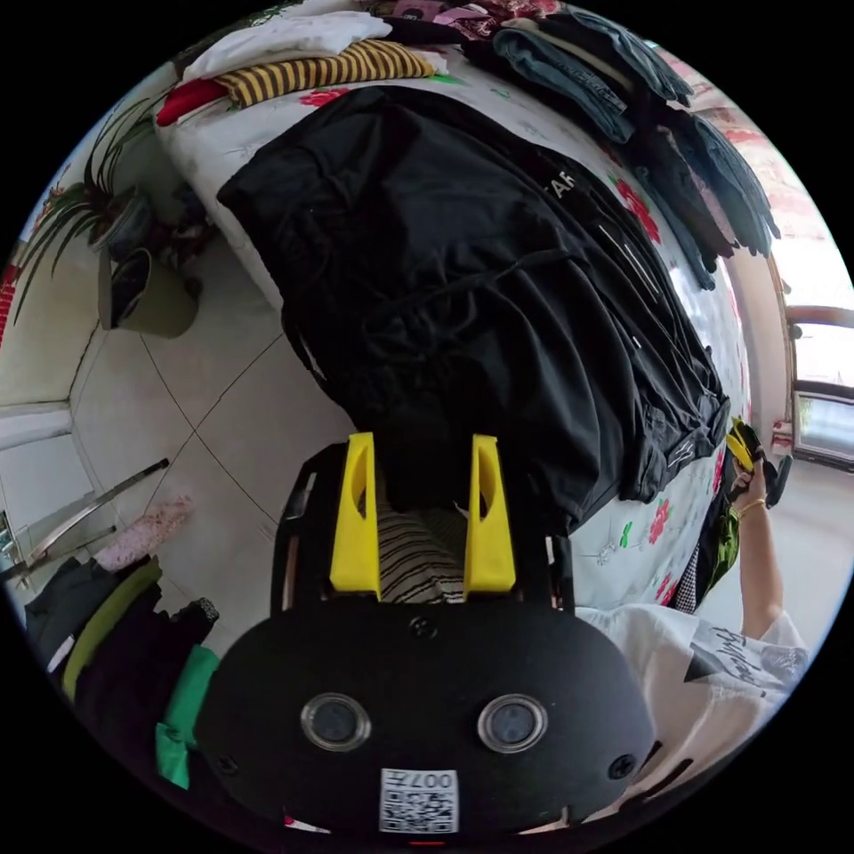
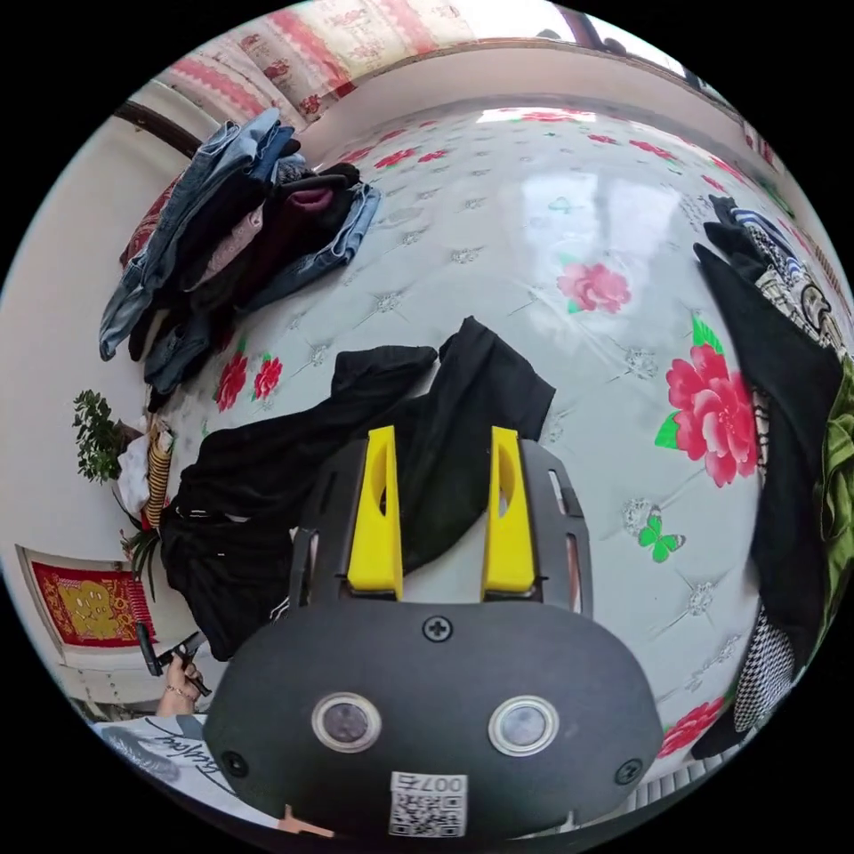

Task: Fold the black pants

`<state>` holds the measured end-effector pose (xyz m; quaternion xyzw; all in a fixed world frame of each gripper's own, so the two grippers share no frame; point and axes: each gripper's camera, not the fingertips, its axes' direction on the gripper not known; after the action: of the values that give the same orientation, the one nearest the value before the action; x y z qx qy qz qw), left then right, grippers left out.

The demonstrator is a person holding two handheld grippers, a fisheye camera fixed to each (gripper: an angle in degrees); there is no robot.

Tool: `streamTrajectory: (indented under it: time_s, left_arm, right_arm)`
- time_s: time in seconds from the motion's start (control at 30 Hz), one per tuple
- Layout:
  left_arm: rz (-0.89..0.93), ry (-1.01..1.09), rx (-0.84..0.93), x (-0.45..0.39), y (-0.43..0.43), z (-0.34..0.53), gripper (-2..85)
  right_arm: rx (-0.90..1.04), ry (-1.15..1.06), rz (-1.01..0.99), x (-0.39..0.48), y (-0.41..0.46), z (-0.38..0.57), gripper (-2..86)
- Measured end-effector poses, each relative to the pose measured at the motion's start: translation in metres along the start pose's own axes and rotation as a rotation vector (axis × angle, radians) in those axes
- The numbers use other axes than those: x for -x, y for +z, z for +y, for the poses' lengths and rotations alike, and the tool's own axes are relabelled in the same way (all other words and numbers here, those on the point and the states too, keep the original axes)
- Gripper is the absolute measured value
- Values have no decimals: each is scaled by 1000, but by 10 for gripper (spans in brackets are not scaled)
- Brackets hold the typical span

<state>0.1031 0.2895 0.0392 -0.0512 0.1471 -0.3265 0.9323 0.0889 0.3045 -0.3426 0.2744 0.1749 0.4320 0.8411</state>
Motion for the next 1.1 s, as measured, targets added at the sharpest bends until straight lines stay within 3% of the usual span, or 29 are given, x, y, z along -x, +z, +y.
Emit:
streamTrajectory:
  time_s: [0.13,0.27,0.37,0.5,0.7,0.8,0.93,1.1]
  left_arm:
    - [-89,78,55,-5,-21,-32,64]
    - [-127,180,-98,-16,-88,-55,39]
    - [-117,313,-156,-21,-148,-66,38]
    - [-34,354,-161,6,-184,-68,39]
    - [200,264,-27,37,-131,-117,39]
    - [243,359,-68,-6,-149,-173,38]
    - [262,604,-220,-107,-236,-227,38]
    - [305,892,-384,-170,-337,-201,38]
  right_arm:
    - [149,107,-58,-15,22,-20,14]
    - [-135,142,-249,-54,-70,0,1]
    - [-240,139,-266,-87,-141,44,0]
    - [-252,166,-262,-119,-184,120,3]
    - [-121,422,-262,-162,-147,213,0]
    - [-160,442,-310,-155,-153,205,-2]
    - [-272,290,-248,-106,-206,166,-2]
    - [-456,136,-195,-62,-272,175,-1]
